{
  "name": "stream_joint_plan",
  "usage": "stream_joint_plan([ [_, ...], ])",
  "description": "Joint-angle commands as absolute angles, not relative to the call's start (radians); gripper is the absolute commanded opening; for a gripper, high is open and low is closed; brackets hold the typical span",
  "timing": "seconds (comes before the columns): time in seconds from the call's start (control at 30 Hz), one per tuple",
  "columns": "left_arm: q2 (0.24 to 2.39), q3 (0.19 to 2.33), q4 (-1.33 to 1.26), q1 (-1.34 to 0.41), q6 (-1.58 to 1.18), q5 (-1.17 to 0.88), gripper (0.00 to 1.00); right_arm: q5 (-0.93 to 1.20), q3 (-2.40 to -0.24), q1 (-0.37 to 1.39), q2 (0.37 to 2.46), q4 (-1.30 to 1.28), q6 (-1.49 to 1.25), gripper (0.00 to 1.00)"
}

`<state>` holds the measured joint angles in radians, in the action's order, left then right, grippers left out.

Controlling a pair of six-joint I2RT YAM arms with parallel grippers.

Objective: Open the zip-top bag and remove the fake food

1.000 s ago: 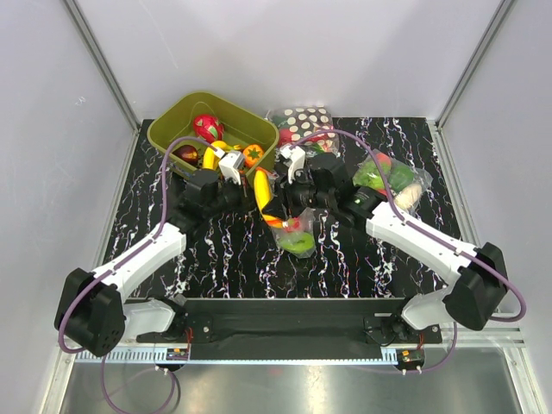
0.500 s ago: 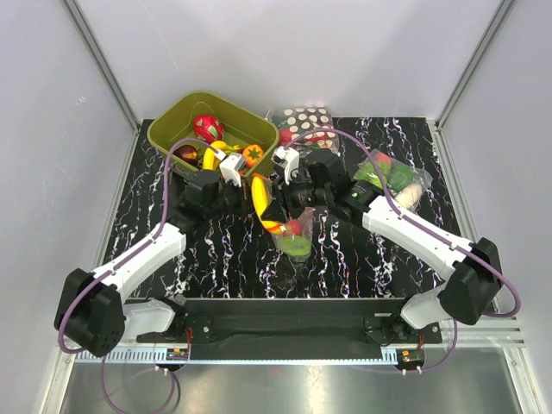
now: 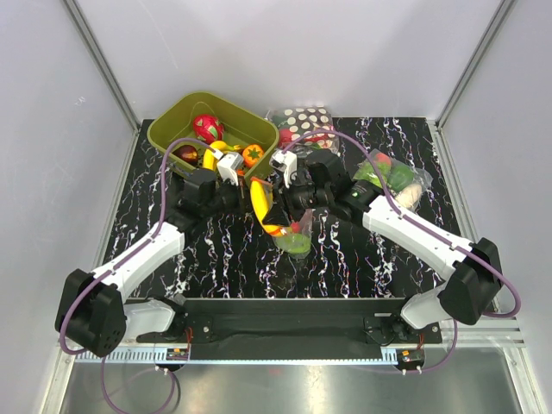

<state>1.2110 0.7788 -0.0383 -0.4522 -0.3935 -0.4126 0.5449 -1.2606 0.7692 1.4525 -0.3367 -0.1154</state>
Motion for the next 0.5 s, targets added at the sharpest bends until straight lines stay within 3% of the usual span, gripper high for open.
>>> stream_joint_plan([
  [0.0, 1.227, 0.813, -0.060, -0.431, -0.371, -0.376, 0.00, 0.744, -1.325, 0.784, 1.400, -0.339, -0.104, 0.22],
  [0.2, 1.197, 0.856, -0.014, -0.416, -0.336, -0.360, 0.00, 0.729, -1.379, 0.784, 1.482, -0.460, -0.057, 0.22],
  [0.47, 1.190, 0.839, -0.032, -0.416, -0.356, -0.390, 0.00, 0.745, -1.377, 0.784, 1.514, -0.419, -0.043, 0.22],
])
